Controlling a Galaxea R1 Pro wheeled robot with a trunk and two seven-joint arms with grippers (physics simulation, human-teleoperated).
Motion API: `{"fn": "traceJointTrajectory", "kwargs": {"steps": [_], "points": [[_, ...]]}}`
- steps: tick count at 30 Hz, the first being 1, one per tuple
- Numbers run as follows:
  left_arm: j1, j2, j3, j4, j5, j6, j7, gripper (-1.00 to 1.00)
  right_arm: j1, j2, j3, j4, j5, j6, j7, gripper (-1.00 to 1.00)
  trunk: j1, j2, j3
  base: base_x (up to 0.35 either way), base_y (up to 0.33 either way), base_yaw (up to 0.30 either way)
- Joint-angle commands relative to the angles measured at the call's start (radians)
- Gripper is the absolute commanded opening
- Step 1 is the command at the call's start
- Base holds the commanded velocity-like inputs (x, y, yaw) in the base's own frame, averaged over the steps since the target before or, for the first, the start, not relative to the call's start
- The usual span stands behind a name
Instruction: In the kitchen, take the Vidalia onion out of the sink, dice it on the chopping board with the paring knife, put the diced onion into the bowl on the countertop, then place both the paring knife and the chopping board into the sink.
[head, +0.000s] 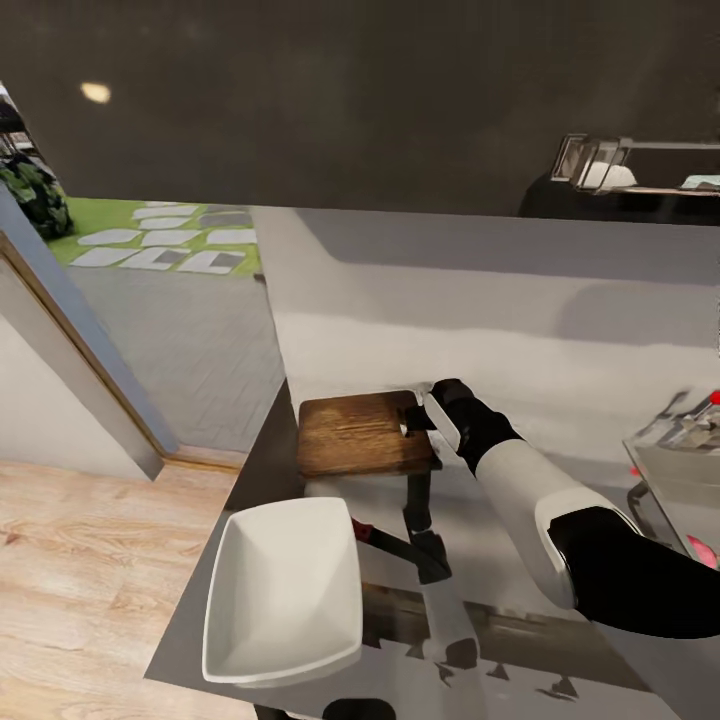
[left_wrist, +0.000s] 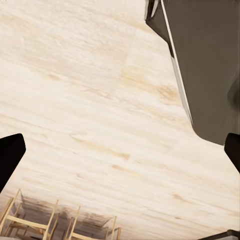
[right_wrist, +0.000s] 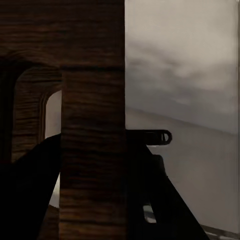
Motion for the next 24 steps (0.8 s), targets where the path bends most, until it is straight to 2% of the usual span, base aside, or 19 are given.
{"fn": "traceJointTrajectory", "kwargs": {"steps": [1, 10, 17, 24], "points": [[-0.001, 0.0, 0.008, 0.0, -0.009, 0.003, 0.002, 1.0, -0.001, -0.001, 0.007, -0.001, -0.012, 0.003, -0.008, -1.0, 0.001, -0.002, 0.0, -0.005, 0.0, 0.0], [-0.001, 0.0, 0.008, 0.0, -0.009, 0.003, 0.002, 1.0, -0.001, -0.001, 0.007, -0.001, -0.012, 0.003, -0.008, -1.0, 0.001, -0.002, 0.014, -0.156, -0.057, 0.0], [-0.001, 0.0, 0.008, -0.001, -0.009, 0.003, 0.002, 1.0, -0.001, -0.001, 0.007, -0.001, -0.012, 0.003, -0.008, -1.0, 0.001, -0.002, 0.026, -0.225, -0.21, 0.0], [-0.001, 0.0, 0.008, -0.001, -0.009, 0.003, 0.002, 1.0, -0.001, -0.001, 0.007, -0.001, -0.012, 0.004, -0.008, -1.0, 0.001, -0.002, 0.037, -0.042, -0.232, 0.0]]}}
